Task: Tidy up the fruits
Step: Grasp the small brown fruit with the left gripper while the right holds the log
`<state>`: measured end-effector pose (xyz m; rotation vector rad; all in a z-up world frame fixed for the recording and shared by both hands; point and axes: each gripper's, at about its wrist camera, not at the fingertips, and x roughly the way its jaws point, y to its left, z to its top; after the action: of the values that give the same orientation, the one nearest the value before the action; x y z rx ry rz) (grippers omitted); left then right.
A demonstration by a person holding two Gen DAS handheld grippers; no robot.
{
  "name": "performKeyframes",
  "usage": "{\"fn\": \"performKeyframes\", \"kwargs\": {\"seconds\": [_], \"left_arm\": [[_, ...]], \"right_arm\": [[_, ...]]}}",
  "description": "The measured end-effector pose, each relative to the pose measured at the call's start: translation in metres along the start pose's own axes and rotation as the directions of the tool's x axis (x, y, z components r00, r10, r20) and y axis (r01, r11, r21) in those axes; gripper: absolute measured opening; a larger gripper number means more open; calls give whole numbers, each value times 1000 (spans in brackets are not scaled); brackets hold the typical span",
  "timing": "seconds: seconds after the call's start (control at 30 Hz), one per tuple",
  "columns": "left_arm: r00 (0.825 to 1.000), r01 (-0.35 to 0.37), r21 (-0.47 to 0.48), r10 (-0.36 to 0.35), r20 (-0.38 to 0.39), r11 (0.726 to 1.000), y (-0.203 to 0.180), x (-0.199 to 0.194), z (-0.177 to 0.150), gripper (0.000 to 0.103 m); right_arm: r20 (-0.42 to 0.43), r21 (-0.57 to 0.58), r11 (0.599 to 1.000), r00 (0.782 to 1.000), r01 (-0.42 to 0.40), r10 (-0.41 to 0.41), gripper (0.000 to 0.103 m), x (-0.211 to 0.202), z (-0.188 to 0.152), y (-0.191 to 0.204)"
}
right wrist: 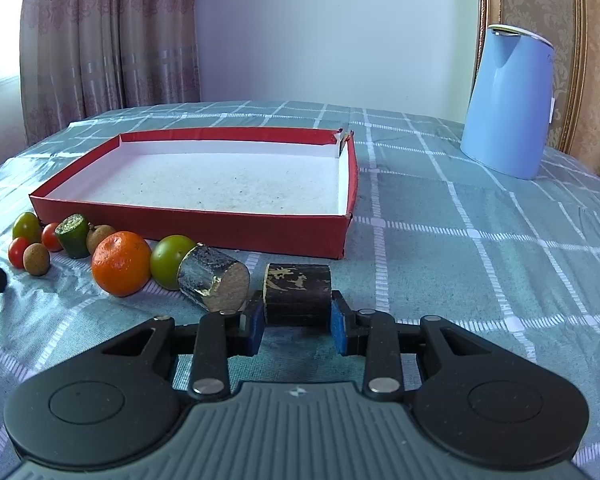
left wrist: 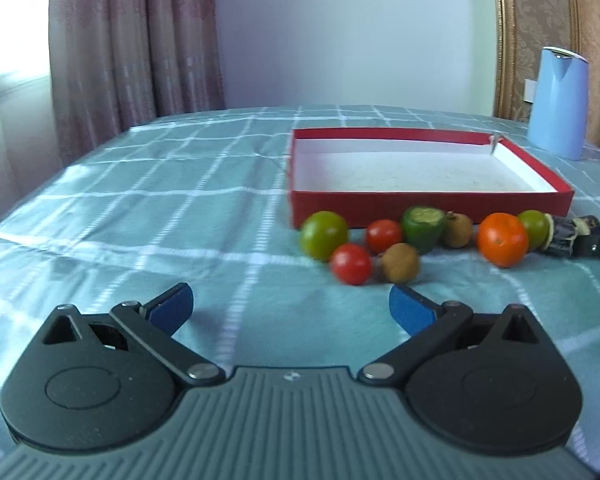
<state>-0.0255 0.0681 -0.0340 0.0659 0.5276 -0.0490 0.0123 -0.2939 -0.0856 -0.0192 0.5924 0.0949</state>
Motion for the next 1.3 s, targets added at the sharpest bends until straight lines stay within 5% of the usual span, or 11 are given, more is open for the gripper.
{"fn": "performKeyframes", "kwargs": {"seconds": [0.23,0.37,0.7,0.77,1.07,1.3], "left_arm": [[998,66,-38,-67,-12,997,-12,6,16,103],[997,79,35,-78,-7,996,-35,10,16,84],[989,113,193,-128,68,975,-70,9,10,82],[988,130,210,-143,49,969,-74,14,12,71],[985,163,243,-173,23,956,-79,24,17,57],[985,166,235,-175,15,958,-77,22,16,37]], "right_arm": [[-2,8,1000,1000,-5,5,32,1,0,-1],[-1,3,1000,1000,-1,1,32,1,0,0],[0,12,1000,1000,-6,6,32,0,-1,0],[0,15,1000,1000,-8,8,32,0,-2,0],[-1,20,1000,1000,-11,11,32,-1,-2,-1],[-1,21,1000,1000,-12,12,32,-1,-2,-1]]}}
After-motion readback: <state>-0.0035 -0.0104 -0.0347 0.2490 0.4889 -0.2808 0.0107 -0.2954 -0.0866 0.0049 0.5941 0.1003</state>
